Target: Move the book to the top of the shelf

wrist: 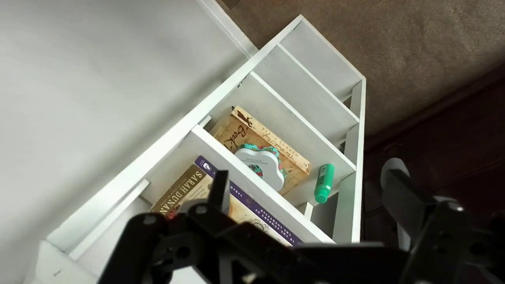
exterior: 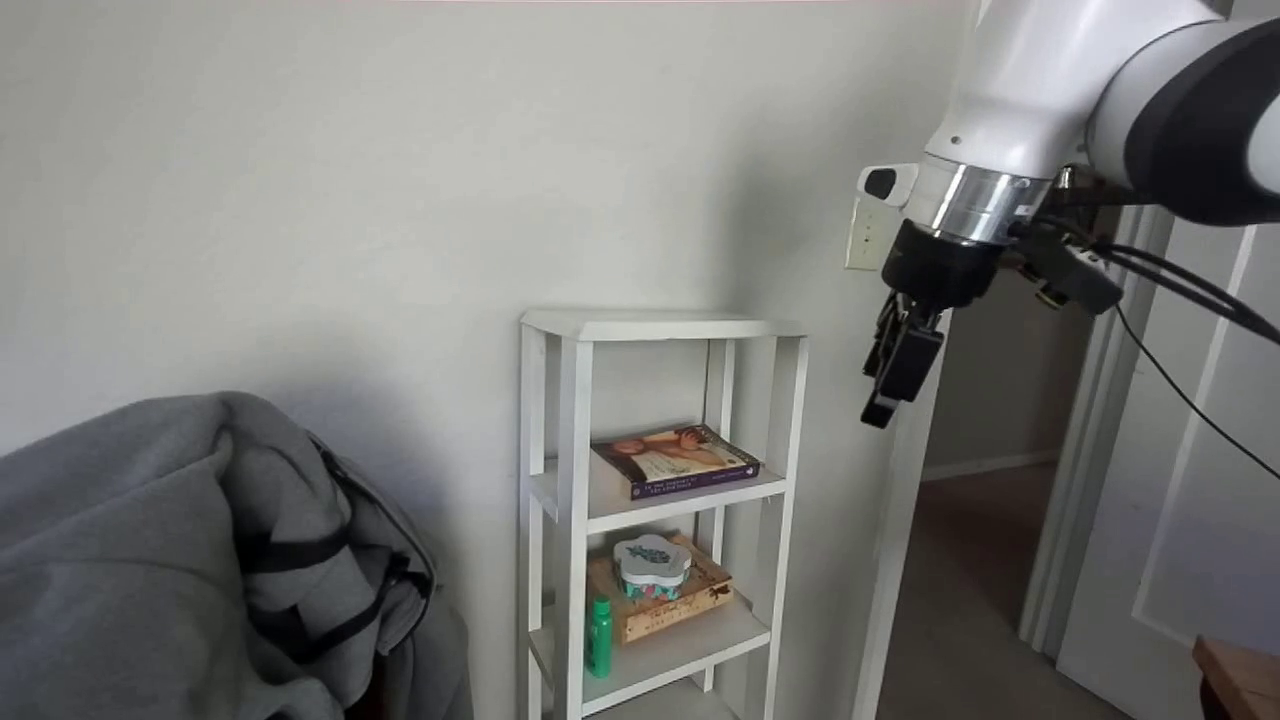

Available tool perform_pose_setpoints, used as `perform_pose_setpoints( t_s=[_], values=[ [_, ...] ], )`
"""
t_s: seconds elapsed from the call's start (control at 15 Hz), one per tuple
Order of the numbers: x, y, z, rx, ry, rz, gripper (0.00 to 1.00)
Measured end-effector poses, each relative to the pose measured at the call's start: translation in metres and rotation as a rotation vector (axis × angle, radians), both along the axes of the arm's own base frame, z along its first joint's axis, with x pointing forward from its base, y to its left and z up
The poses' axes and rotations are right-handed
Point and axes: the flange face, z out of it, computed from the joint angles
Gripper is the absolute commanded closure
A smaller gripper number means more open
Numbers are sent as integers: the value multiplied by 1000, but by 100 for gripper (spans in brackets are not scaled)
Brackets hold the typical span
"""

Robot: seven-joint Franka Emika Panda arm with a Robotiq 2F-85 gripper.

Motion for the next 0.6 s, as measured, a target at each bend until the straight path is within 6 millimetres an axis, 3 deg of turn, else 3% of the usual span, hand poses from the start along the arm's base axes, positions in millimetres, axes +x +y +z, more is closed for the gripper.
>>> perform_pose_setpoints(
  t_s=[0.6],
  values=[
    [73,21,-37,-60,49,203,0]
  ],
)
